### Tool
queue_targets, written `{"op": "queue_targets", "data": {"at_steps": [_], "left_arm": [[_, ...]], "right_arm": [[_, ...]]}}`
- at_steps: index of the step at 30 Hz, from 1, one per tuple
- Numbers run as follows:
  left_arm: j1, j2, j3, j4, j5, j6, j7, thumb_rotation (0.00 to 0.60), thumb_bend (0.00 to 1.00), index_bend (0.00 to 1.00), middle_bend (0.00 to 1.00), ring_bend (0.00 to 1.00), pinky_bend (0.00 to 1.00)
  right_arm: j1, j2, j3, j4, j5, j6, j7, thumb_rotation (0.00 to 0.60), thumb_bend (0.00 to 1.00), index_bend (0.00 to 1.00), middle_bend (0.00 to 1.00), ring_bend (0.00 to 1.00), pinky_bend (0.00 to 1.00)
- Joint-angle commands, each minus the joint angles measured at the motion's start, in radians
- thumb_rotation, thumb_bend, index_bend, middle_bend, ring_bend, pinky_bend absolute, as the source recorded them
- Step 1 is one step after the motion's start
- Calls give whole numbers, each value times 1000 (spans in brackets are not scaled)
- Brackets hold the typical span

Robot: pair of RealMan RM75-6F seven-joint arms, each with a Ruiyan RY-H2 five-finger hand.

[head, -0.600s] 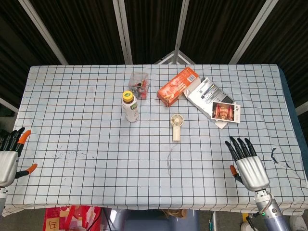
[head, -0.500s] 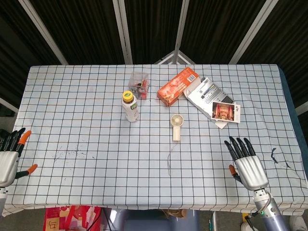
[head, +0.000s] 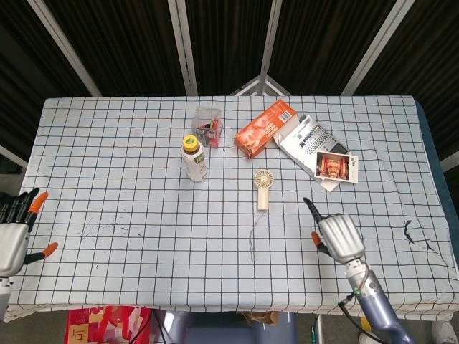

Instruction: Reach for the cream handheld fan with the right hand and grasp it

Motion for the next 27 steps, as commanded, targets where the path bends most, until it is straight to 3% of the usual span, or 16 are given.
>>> {"op": "queue_targets", "data": {"at_steps": [1,6,11,27], "left_arm": [[-4,-2,1,-1,-4,-11,2,600,71,0,0,0,0],[-9,-4,-2,4,-6,-13,4,600,71,0,0,0,0],[-7,-2,-1,8,4,-3,-7,600,71,0,0,0,0],[-16,-1,-3,14,-2,-17,-28,600,71,0,0,0,0]], "right_arm": [[108,-112,89,16,184,-141,-97,600,666,0,872,947,880],[189,-222,137,96,353,-211,-182,600,741,0,879,960,883],[243,-296,161,182,467,-237,-230,600,755,0,881,962,884],[304,-372,177,305,535,-238,-215,600,758,0,881,962,884]]}}
